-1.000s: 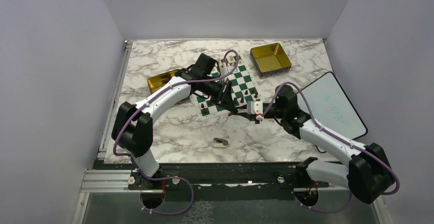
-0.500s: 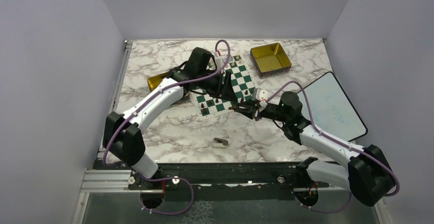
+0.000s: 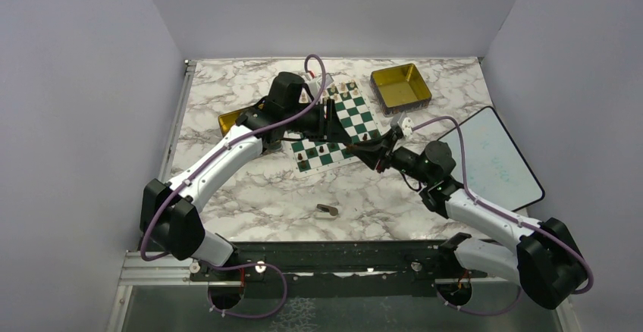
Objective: Set up the chess pieces on the board
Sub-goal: Place the chess piece on the chessboard.
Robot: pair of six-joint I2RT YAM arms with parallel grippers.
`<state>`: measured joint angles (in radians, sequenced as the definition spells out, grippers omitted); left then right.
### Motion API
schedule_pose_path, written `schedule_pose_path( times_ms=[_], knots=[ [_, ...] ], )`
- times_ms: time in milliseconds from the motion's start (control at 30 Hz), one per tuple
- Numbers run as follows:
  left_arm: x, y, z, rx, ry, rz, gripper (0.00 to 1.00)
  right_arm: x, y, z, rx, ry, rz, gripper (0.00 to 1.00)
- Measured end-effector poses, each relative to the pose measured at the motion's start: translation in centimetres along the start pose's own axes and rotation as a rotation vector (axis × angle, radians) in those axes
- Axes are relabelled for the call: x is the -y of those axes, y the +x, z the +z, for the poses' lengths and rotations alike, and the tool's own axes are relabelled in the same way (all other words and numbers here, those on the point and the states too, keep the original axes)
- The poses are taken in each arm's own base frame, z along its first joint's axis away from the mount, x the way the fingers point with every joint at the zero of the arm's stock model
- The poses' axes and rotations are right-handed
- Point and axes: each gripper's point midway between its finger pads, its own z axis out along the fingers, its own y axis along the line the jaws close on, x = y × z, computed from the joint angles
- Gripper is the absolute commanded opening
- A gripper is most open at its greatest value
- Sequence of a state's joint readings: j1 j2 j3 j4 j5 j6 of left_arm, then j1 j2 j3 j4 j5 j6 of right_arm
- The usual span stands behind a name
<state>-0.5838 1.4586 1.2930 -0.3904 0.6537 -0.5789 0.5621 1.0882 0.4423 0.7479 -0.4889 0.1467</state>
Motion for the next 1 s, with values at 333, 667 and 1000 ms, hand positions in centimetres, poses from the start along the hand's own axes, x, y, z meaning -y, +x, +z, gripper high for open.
schedule_pose_path(
  times_ms=[333,667,1000],
  knots=[
    [0.09,-0.22,0.22,0.014,0.011,-0.019,0.37,0.30,-0.17,0.03,0.009,0.032,0.065,0.04],
    [0.21,0.18,0.60,0.008,0.043,-0.054,0.16,0.55,-0.16,0.05,0.011,0.051,0.089,0.04],
    [0.05,0.10,0.73,0.017,0.046,-0.051,0.10,0.70,-0.31,-0.21,0.007,0.072,0.103,0.55]
  ],
)
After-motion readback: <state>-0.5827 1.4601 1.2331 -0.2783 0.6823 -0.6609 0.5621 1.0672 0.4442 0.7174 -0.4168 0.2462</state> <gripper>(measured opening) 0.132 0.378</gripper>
